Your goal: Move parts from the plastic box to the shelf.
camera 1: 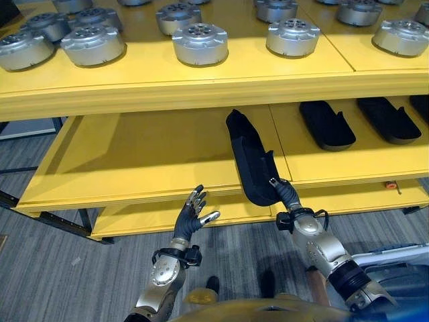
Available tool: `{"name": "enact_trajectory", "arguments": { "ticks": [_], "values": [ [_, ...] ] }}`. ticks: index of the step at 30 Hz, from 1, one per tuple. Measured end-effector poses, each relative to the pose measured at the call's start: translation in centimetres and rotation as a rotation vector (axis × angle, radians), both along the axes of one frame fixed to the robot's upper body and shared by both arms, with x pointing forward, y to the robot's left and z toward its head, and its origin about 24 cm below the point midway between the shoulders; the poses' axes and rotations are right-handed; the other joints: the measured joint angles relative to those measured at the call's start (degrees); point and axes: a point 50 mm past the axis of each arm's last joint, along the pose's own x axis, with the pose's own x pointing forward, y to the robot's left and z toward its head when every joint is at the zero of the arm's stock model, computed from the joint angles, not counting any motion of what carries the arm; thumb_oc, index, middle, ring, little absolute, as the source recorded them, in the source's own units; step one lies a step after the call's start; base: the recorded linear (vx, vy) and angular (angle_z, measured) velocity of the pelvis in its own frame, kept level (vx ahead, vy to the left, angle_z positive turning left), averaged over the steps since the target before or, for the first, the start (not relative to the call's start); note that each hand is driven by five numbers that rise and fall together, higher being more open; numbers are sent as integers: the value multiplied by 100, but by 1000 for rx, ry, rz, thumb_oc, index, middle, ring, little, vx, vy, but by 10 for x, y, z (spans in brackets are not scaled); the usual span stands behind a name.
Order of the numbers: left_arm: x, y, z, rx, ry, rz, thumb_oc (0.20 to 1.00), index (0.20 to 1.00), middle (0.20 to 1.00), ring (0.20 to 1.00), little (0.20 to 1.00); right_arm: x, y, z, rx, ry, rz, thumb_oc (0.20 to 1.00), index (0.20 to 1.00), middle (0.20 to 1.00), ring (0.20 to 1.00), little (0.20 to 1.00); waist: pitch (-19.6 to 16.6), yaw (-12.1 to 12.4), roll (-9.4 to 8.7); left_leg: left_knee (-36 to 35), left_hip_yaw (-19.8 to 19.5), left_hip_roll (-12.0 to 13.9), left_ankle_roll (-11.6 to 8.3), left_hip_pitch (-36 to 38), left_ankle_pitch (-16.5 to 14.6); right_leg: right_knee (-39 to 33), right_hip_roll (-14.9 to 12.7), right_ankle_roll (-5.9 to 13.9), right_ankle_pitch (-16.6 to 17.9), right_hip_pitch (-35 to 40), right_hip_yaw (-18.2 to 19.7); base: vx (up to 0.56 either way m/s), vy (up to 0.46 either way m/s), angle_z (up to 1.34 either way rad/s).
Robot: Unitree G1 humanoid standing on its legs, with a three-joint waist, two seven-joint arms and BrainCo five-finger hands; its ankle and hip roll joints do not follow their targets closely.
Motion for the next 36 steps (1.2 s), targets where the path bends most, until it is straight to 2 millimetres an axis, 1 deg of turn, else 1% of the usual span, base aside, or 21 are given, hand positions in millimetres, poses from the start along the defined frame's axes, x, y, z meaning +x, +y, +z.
{"name": "enact_trajectory", "arguments": {
  "ticks": [2, 5, 7, 8, 9, 10, 11, 12, 13, 14, 16, 17, 19, 22, 24, 26, 27, 28, 30, 33, 36],
  "values": [
    [2, -2, 1, -1, -7, -9, 1000, 1000, 1000, 1000, 1000, 1, -3, 0, -19, 5, -12, 200, 200, 200, 200, 200, 19, -5, 7, -4, 112, 78, -11, -4, -7, 0, 56, -54, -60, 33, -122, 63, -113, 24],
    [5, -4, 2, 3, -12, -18, 1000, 1000, 1000, 1000, 1000, 6, -5, 4, -35, -14, -35, 200, 200, 200, 200, 200, 78, -19, 16, -3, 133, 152, -34, -84, 7, 3, 103, -118, -104, 63, -299, 32, -107, 29],
    [9, -6, 5, 2, -27, -32, 1000, 1000, 1000, 1000, 1000, 10, -12, 8, -54, -31, -65, 200, 200, 200, 200, 200, 125, -21, 41, -26, 337, 206, -52, -185, 0, 7, 95, -150, -120, 71, -507, -39, -12, 86],
    [18, -8, 6, 14, -34, -44, 1000, 1000, 1000, 1000, 1000, 12, -22, 11, -79, -37, -111, 200, 200, 200, 200, 200, 269, -213, 37, 10, 1452, 446, 101, -236, -267, 9, -60, -195, -147, 209, -973, -66, 108, 171],
    [22, -8, 7, 0, -36, -39, 1000, 1000, 1000, 1000, 1000, 14, -30, 13, -91, -42, -148, 200, 200, 200, 200, 200, 330, -308, 59, 63, 2223, 598, 80, -217, -245, 134, -188, -166, -277, 215, -1260, -105, 152, 177],
    [23, -8, 4, -15, -21, -27, 1000, 1000, 1000, 1000, 1000, 20, -39, 18, -116, -57, -174, 200, 200, 200, 200, 200, 443, -278, 168, 206, 2584, 683, -9, -243, -175, 352, -323, -83, -404, 238, -1391, -66, 222, 110],
    [22, -9, -1, -21, 3, -22, 1000, 1000, 1000, 1000, 1000, 29, -46, 24, -130, -72, -197, 200, 200, 200, 200, 200, 498, -325, 297, 334, 2644, 652, -96, -281, -27, 615, -449, 40, -542, 198, -1444, -16, 210, 47],
    [22, -9, -5, -19, 17, -20, 1000, 1000, 1000, 1000, 1000, 39, -50, 29, -142, -83, -213, 200, 200, 200, 200, 200, 485, -325, 345, 419, 2575, 576, -145, -359, 98, 851, -579, 107, -658, 49, -1430, 71, 192, 23],
    [21, -9, -6, -16, 24, -18, 1000, 1000, 1000, 1000, 1000, 48, -54, 37, -140, -99, -235, 200, 200, 200, 200, 200, 500, -309, 317, 414, 2559, 427, -103, -371, 104, 1007, -724, 158, -693, -73, -1377, 89, 139, 11],
    [19, -9, -8, -14, 38, -18, 1000, 1000, 1000, 1000, 1000, 50, -56, 41, -126, -108, -257, 200, 200, 200, 200, 200, 509, -288, 302, 395, 2550, 307, -64, -327, 105, 997, -813, 240, -642, -18, -1379, 66, 110, 8],
    [13, -4, -9, -3, 44, -16, 1000, 1000, 1000, 1000, 1000, 49, -51, 42, -108, -110, -258, 200, 200, 200, 200, 200, 530, -281, 259, 376, 2549, 168, 27, -136, 47, 889, -924, 290, -622, 199, -1375, 25, 99, 7],
    [12, -1, -7, 5, 38, -14, 1000, 1000, 1000, 1000, 1000, 49, -47, 45, -98, -119, -247, 200, 200, 200, 200, 200, 525, -284, 229, 375, 2537, 85, 79, -74, 10, 820, -995, 359, -607, 264, -1376, -8, 83, 1],
    [13, 1, -5, 15, 32, 0, 1000, 1000, 1000, 1000, 1000, 51, -42, 48, -88, -127, -236, 200, 200, 200, 200, 200, 531, -269, 220, 375, 2536, 38, 104, -74, -6, 809, -1036, 393, -591, 265, -1374, -20, 57, 1],
    [16, 4, -2, 50, 9, 35, 1000, 1000, 1000, 1000, 1000, 51, -39, 45, -96, -91, -238, 200, 200, 200, 200, 200, 539, -179, 205, 407, 2492, 33, 111, -115, -10, 795, -1034, 409, -586, 259, -1379, -69, 29, 4],
    [26, 8, 7, 54, -33, 87, 1000, 1000, 1000, 1000, 1000, 62, -43, 49, -139, -67, -269, 200, 200, 200, 200, 200, 596, -157, 185, 544, 2430, 75, 106, -355, -7, 860, -990, 430, -572, 70, -1387, -133, 15, 4],
    [38, 8, 18, 56, -79, 95, 1000, 1000, 1000, 1000, 1000, 74, -47, 62, -157, -92, -301, 200, 200, 200, 200, 200, 775, -154, 174, 659, 2410, 141, 90, -528, 4, 948, -956, 415, -565, -95, -1374, -225, -11, -3],
    [50, 5, 29, 52, -128, 83, 1000, 1000, 1000, 1000, 1000, 89, -56, 80, -192, -131, -333, 200, 200, 200, 200, 200, 979, -128, 163, 842, 2393, 201, 87, -792, 19, 1079, -937, 381, -547, -347, -1368, -282, -3, -3],
    [57, 3, 36, 47, -154, 72, 1000, 1000, 1000, 1000, 1000, 98, -65, 94, -222, -163, -359, 200, 200, 200, 200, 200, 1139, -117, 180, 879, 2375, 217, 87, -903, 36, 1140, -937, 354, -533, -433, -1370, -215, 18, -1],
    [63, 1, 43, 34, -176, 61, 1000, 1000, 1000, 1000, 1000, 105, -82, 110, -265, -195, -403, 200, 200, 200, 200, 200, 1320, -79, 191, 904, 2368, 226, 106, -1082, 94, 1185, -934, 311, -482, -644, -1362, -187, 30, 0],
    [72, -1, 51, -5, -193, 64, 1000, 1000, 1000, 1000, 1000, 116, -108, 141, -347, -250, -460, 200, 200, 200, 200, 200, 1723, -25, 223, 1030, 2358, 253, 123, -1343, 110, 1326, -953, 277, -458, -896, -1341, -126, 32, -1],
    [72, -4, 51, -21, -182, 67, 1000, 1000, 1000, 1000, 1000, 120, -117, 158, -383, -295, -479, 200, 200, 200, 200, 200, 2052, -17, 216, 1102, 2364, 273, 130, -1462, 123, 1469, -966, 246, -473, -1063, -1306, -71, 17, -3]
  ]
}}
